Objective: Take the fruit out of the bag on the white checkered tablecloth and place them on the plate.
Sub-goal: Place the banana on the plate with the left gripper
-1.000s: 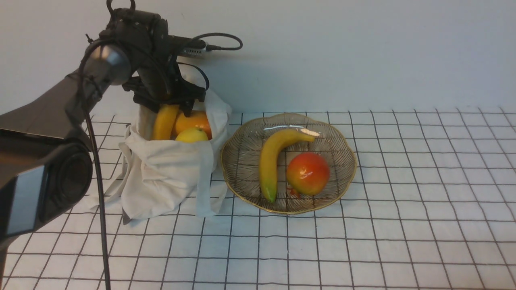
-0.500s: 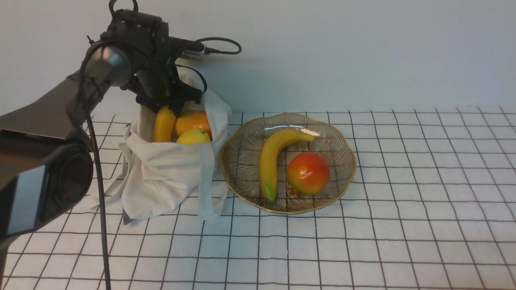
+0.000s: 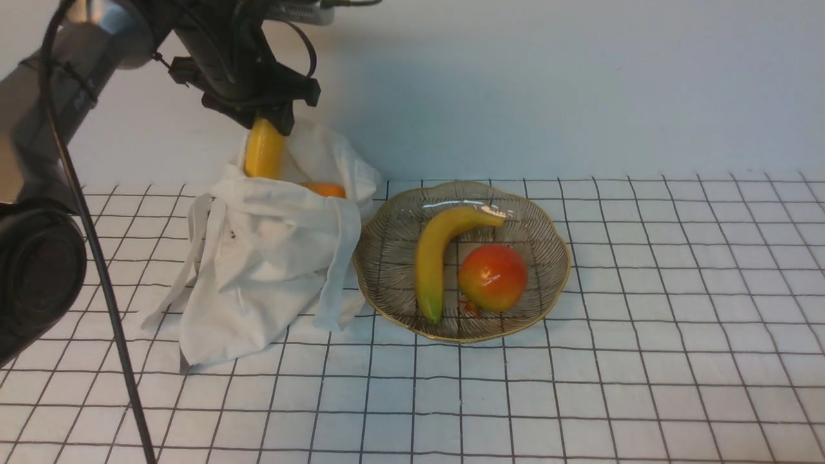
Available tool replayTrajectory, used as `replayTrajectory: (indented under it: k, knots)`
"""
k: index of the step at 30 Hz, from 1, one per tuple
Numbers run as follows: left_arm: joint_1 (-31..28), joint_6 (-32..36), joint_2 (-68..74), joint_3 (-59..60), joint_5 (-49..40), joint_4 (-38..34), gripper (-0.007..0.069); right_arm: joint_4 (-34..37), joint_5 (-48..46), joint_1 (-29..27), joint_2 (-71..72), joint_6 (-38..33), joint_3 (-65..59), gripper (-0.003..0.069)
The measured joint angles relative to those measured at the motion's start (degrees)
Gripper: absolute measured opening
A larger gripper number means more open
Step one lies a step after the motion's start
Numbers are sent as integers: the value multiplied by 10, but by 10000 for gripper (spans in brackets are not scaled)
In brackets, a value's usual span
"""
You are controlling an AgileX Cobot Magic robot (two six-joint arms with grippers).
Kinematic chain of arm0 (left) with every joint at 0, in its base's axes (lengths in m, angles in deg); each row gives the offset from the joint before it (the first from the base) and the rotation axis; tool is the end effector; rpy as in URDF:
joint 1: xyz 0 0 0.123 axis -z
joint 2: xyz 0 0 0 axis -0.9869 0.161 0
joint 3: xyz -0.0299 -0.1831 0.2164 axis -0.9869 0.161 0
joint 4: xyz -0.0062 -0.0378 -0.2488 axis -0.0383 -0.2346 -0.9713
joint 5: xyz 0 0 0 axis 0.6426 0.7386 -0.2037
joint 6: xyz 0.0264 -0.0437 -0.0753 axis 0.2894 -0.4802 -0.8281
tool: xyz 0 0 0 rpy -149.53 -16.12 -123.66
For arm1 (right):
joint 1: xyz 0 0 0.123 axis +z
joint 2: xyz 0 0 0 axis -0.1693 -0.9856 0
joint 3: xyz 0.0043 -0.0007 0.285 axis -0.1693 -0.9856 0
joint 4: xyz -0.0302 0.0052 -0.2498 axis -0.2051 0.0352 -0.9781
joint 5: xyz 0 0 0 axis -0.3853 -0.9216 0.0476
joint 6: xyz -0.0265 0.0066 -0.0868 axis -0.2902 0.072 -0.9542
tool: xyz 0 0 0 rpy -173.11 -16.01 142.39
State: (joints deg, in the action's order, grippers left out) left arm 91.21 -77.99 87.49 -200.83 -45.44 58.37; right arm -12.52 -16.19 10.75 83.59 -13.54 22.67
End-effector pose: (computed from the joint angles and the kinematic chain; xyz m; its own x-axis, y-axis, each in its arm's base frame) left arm 0.4874 -0.0910 0.3017 -0.8466 0.2174 -0.4858 0.2378 0.9711 0.0203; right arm 0.0524 0.0014 0.1723 -0.2996 0.0061 -0.9540 -0.0185 0.9998 0.0122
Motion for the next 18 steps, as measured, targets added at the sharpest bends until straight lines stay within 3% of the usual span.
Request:
replayTrajectory:
  k: [5,11,18]
  knots:
    - [0,39,2,0,79,-52,310,0,0,0,0,0,0,-16]
    - [0,41,10,0,198,-60,310,0,0,0,0,0,0,-16]
    - [0,26,-20,0,217,-111,309,0,0,0,0,0,0,-16]
